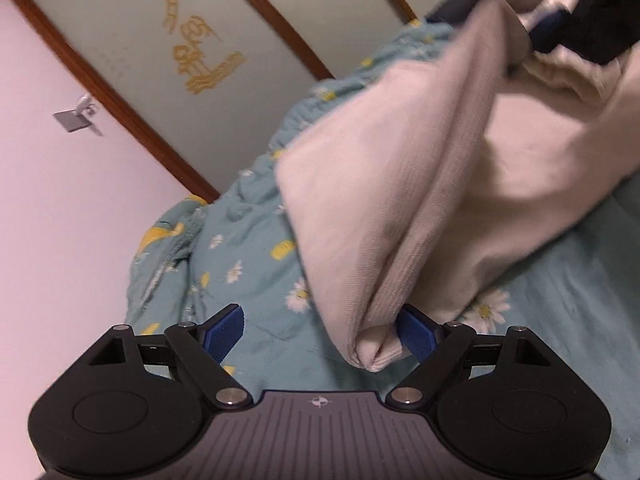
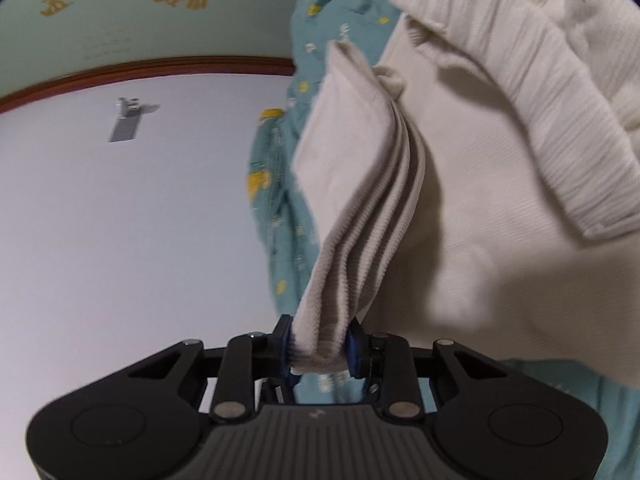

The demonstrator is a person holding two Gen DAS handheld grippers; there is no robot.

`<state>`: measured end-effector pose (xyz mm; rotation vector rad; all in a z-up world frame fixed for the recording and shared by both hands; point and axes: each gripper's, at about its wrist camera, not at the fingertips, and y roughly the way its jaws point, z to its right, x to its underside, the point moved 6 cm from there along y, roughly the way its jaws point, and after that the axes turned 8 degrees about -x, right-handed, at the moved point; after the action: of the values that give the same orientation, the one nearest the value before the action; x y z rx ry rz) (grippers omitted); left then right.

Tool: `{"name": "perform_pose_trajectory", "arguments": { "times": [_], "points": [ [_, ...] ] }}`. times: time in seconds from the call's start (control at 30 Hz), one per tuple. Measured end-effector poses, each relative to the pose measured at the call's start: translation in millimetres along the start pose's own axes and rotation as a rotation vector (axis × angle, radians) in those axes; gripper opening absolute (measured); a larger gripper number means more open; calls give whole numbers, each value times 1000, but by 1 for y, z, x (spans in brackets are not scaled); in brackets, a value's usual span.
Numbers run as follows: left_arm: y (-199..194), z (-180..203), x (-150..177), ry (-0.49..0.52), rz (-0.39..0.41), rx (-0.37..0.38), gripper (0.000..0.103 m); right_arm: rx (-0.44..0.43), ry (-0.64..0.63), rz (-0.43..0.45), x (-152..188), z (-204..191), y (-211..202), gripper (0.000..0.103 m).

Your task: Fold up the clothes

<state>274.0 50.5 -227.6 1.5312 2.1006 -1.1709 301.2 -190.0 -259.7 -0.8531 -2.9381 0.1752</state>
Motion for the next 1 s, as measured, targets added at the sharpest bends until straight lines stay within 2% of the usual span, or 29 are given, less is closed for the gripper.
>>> {"name": "perform_pose_trajectory", "arguments": {
  "times": [0.07,0.17,0.27,0.37,0.43,0.47,0.53,0.6,0.67,0.8,0.87,0.93,1.0],
  "points": [
    [2,-8,1,-36,-18,-5,85,15,0,9,-3,2,-3,25],
    [13,-17,11,-86,-118,26,86,17,31,10,-5,9,-4,25],
    [14,-31,15,-176,-186,28,86,70,26,8,-3,18,-2,24],
    [19,-51,23,-322,-264,71,88,137,41,1,-2,34,-2,24],
    [23,-54,35,-344,-359,59,80,162,36,-9,1,39,-2,24],
    [23,-56,41,-343,-393,30,70,185,19,-14,2,39,-1,24],
    [28,-69,53,-417,-478,-4,70,237,-28,-15,3,38,-1,24],
    [28,-80,55,-537,-494,40,70,266,-40,-24,4,40,-3,25],
    [26,-82,51,-567,-474,58,71,287,-39,-46,6,42,-4,30],
    [18,-69,33,-545,-426,139,73,342,-145,-38,5,27,-14,33],
    [14,-64,19,-522,-402,175,73,358,-233,3,0,11,-26,33],
    [12,-61,3,-518,-367,202,79,383,-310,61,-7,-3,-33,33],
    [16,-55,-14,-530,-333,224,87,362,-361,115,-11,-14,-36,33]
  ]
}}
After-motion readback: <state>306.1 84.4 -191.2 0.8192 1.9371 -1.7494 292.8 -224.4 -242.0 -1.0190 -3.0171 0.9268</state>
